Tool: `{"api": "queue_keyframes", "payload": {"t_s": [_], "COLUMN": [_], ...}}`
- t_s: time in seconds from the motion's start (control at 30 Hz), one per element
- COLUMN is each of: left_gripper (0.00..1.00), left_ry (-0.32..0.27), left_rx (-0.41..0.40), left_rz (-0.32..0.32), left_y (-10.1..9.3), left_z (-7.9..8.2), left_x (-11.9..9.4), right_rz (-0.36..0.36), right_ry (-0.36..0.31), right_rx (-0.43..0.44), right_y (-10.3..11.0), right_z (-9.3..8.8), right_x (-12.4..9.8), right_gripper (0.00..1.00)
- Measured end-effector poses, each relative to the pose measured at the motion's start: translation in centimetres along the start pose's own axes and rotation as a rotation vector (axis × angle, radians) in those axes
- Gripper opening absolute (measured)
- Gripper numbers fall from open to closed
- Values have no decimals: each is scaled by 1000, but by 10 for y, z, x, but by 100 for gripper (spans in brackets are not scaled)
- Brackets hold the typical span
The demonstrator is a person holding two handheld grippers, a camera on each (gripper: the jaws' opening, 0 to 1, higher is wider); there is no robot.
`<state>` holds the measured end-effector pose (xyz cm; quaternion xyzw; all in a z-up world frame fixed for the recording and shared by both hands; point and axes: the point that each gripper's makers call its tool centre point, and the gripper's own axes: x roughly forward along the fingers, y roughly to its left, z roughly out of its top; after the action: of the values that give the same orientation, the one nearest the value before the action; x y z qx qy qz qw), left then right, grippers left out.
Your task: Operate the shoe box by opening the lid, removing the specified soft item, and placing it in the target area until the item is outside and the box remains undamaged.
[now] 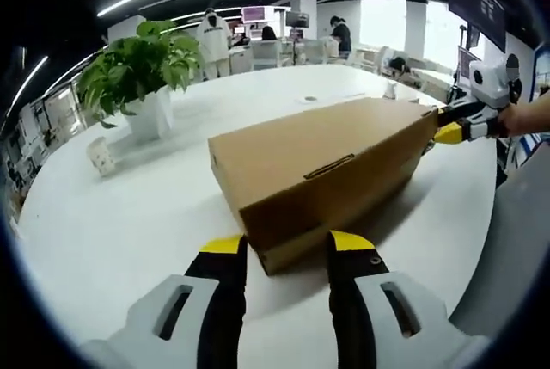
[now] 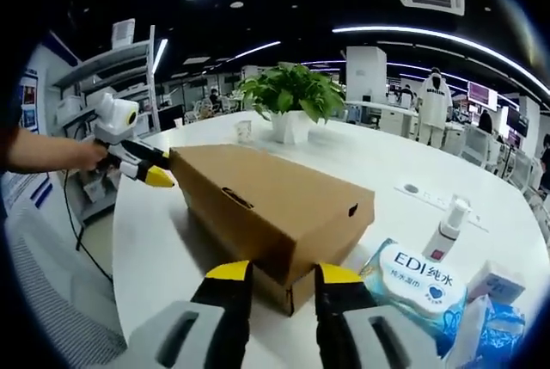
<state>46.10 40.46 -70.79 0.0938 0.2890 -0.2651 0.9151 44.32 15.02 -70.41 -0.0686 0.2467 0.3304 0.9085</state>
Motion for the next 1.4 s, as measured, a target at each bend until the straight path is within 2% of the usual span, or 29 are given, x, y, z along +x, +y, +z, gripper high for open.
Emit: {"api": "queue_keyframes", "payload": {"t_s": [0.6, 0.7, 1.0, 1.13, 1.4], "left_gripper": [36, 36, 35, 32, 36], "left_ry": [18, 9, -24, -13, -15], "left_rx": [-11, -15, 11, 37, 20], "left_rz": [7, 13, 10, -4, -10], "left_y": [2, 6, 7, 5, 2], "left_z": [-12, -10, 3, 2, -1], "left_x": [1, -2, -3, 1, 4], "right_rz": [-6, -4, 33, 32, 13], "right_ry": [43, 31, -32, -24, -11], "right_rx": [-1, 6, -45, -67, -79], "right_y": [-6, -8, -3, -1, -2], "right_z": [-14, -12, 5, 4, -1], "right_x": [2, -1, 1, 5, 7], "right_gripper": [27, 29, 34, 33, 30]}}
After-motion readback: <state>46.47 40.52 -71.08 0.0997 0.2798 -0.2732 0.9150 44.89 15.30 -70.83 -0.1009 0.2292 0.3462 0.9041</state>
